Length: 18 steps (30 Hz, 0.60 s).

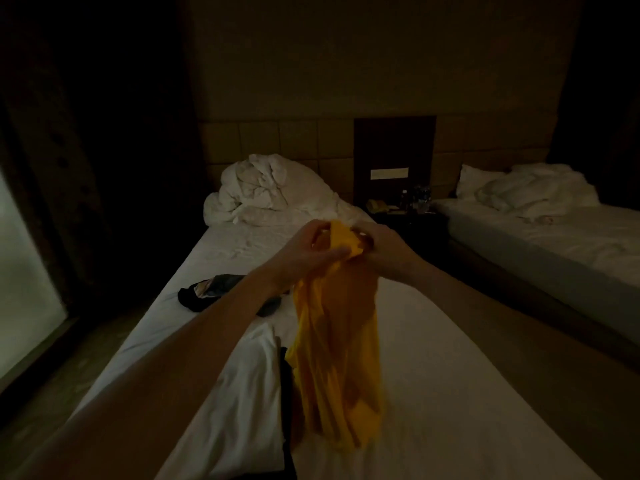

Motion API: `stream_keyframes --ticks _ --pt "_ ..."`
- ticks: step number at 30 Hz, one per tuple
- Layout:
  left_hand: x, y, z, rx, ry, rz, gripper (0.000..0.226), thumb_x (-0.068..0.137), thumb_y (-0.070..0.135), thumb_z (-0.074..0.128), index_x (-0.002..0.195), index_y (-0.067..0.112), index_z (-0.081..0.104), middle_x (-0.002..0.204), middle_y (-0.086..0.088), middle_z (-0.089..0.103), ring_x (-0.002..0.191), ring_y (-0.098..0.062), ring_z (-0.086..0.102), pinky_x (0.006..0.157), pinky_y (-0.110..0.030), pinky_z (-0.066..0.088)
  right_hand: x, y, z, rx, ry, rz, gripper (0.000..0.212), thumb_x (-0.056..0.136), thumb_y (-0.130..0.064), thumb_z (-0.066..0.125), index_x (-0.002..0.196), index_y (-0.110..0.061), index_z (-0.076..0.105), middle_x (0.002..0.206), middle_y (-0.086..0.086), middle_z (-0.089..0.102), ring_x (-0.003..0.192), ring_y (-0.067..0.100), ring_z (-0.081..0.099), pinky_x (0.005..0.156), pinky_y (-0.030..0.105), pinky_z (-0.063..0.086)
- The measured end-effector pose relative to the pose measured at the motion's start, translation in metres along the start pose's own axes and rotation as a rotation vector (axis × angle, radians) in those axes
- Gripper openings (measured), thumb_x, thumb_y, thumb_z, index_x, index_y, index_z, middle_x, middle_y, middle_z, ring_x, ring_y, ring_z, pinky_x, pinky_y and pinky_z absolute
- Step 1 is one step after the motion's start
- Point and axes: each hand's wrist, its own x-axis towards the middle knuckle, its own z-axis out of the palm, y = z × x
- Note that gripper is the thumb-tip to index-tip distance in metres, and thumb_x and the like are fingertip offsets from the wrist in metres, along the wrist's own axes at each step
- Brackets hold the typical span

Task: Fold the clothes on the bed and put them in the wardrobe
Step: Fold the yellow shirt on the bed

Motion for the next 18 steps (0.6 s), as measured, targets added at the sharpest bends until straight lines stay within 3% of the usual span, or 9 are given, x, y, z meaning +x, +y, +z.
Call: stream_keyframes --ticks 1,3,5,6,7,8,10,14,18 --pt "0.0 -0.014 -0.006 0.159 0.004 -0.018 0.075 0.072 0.039 0.08 0.132 0.02 0.039 0.127 0.0 0.05 0.112 -0.011 0.054 0.079 -0.021 0.051 0.002 0.004 -0.001 -0.044 0.066 -0.005 0.014 0.081 -0.013 0.07 0.09 -0.008 0.06 0.084 0.009 0.062 0.077 0.023 0.059 0.069 0.048 0.048" --pt "-0.003 -0.042 -0.01 0.39 -0.107 -0.102 0.081 0.065 0.033 0.088 0.127 0.02 0.038 0.121 0.002 0.052 0.105 -0.011 0.058 0.073 -0.021 0.052 0.003 0.006 -0.001 -0.061 0.127 -0.004 0.014 0.08 -0.003 0.063 0.076 -0.007 0.05 0.069 0.007 0.051 0.064 0.019 0.048 0.058 0.043 0.037" --pt "-0.008 -0.072 -0.011 0.585 -0.255 -0.224 0.055 0.07 0.031 0.084 0.111 0.018 0.05 0.1 0.002 0.06 0.082 -0.01 0.062 0.065 -0.024 0.051 0.006 0.003 -0.005 -0.036 0.196 0.037 0.014 0.079 -0.001 0.058 0.075 -0.009 0.048 0.07 0.002 0.048 0.063 0.015 0.044 0.056 0.031 0.033" --pt "-0.013 -0.084 -0.01 0.656 -0.309 -0.278 0.03 0.077 0.028 0.079 0.092 0.019 0.054 0.081 0.003 0.057 0.065 -0.009 0.056 0.059 -0.025 0.046 0.008 0.001 -0.009 0.01 0.237 0.08 0.014 0.078 -0.002 0.056 0.074 -0.013 0.048 0.071 0.0 0.047 0.064 0.014 0.044 0.056 0.027 0.033" --pt "-0.018 -0.095 -0.009 0.69 -0.325 -0.307 0.026 0.085 0.027 0.073 0.074 0.022 0.049 0.066 0.003 0.047 0.053 -0.008 0.045 0.055 -0.028 0.039 0.01 0.001 -0.014 0.073 0.277 0.114 0.018 0.078 -0.003 0.054 0.072 -0.018 0.047 0.071 -0.001 0.047 0.064 0.014 0.044 0.057 0.027 0.033" --pt "-0.022 -0.107 -0.011 0.677 -0.309 -0.306 0.036 0.09 0.029 0.066 0.065 0.021 0.042 0.061 0.003 0.038 0.049 -0.009 0.037 0.054 -0.029 0.033 0.012 0.003 -0.019 0.127 0.31 0.141 0.02 0.077 -0.004 0.053 0.07 -0.021 0.045 0.07 -0.001 0.045 0.064 0.015 0.043 0.059 0.028 0.033" --pt "-0.029 -0.118 -0.02 0.589 -0.215 -0.296 0.039 0.095 0.033 0.059 0.066 0.013 0.042 0.062 -0.001 0.035 0.052 -0.011 0.035 0.056 -0.03 0.031 0.013 0.013 -0.032 0.151 0.345 0.171 0.018 0.08 -0.001 0.052 0.073 -0.015 0.045 0.07 0.002 0.043 0.064 0.018 0.041 0.061 0.034 0.032" --pt "-0.022 -0.095 -0.041 0.435 -0.015 -0.253 0.03 0.094 0.035 0.061 0.078 0.009 0.059 0.07 -0.003 0.053 0.064 -0.015 0.052 0.064 -0.031 0.043 0.012 0.04 -0.047 0.093 0.381 0.298 0.009 0.087 -0.004 0.049 0.094 -0.008 0.052 0.078 0.002 0.047 0.075 0.022 0.047 0.065 0.035 0.037" --pt "-0.002 -0.054 -0.052 0.078 0.285 -0.276 0.011 0.092 0.019 0.062 0.086 0.013 0.069 0.083 -0.005 0.068 0.075 -0.02 0.066 0.072 -0.035 0.055 0.009 0.074 -0.038 -0.057 0.216 0.527 0.013 0.09 -0.009 0.051 0.102 -0.013 0.048 0.092 0.007 0.05 0.081 0.025 0.051 0.06 0.034 0.04"
